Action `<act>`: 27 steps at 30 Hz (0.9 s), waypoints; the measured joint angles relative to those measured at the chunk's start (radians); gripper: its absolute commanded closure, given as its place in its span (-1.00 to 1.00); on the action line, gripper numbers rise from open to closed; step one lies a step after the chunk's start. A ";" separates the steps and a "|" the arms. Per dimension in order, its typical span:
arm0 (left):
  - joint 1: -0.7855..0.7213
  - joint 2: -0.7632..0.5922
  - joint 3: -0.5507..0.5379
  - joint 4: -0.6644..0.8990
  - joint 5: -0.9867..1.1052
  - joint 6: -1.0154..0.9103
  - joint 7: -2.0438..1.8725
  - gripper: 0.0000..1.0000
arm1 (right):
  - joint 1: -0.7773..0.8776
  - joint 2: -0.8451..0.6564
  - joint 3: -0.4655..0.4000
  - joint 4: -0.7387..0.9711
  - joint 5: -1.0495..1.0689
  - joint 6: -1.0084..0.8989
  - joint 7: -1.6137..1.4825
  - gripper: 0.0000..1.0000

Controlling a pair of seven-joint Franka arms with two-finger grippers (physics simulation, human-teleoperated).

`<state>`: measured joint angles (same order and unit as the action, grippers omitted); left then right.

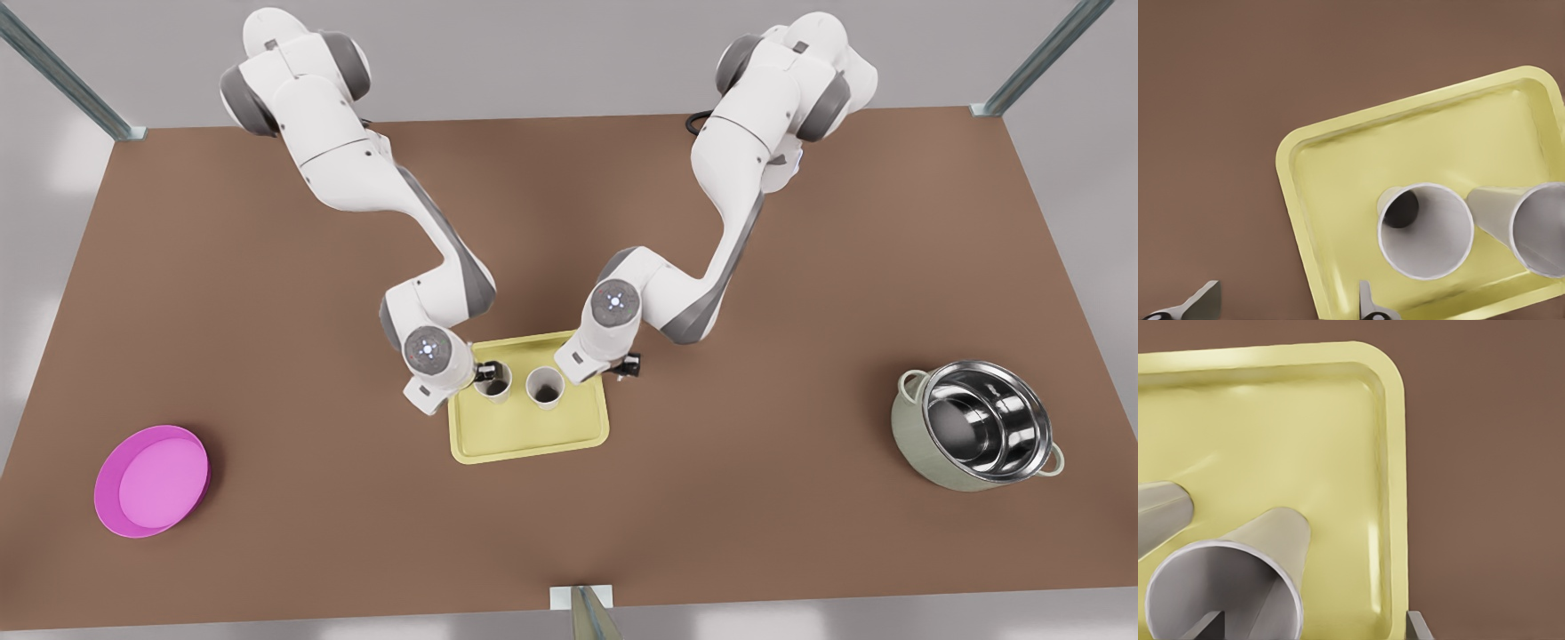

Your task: Use the left arm to pick up the white IKEA cup from the tray and place it on the middle-left position; use the right arm to pick up the white IKEA cup from the tray and place it on the middle-right position

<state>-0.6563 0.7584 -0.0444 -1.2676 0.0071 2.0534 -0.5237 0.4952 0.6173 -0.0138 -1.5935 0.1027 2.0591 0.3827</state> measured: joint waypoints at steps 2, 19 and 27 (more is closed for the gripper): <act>-0.018 0.011 0.000 -0.001 0.002 0.027 -0.036 -1.00 | 0.000 0.015 0.000 -0.001 0.002 0.005 0.014 -0.93; -0.053 0.104 0.008 0.002 0.025 0.214 -0.232 -1.00 | -0.052 0.036 -0.003 0.007 0.029 0.029 0.078 0.78; -0.060 0.143 0.009 0.014 0.070 0.288 -0.295 -0.70 | -0.273 -0.076 -0.010 0.014 0.042 -0.019 0.017 0.84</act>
<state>-0.7168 0.9018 -0.0353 -1.2535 0.0774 2.3416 -0.8189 0.2220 0.5412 -0.0237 -1.5792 0.1450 2.0402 0.3995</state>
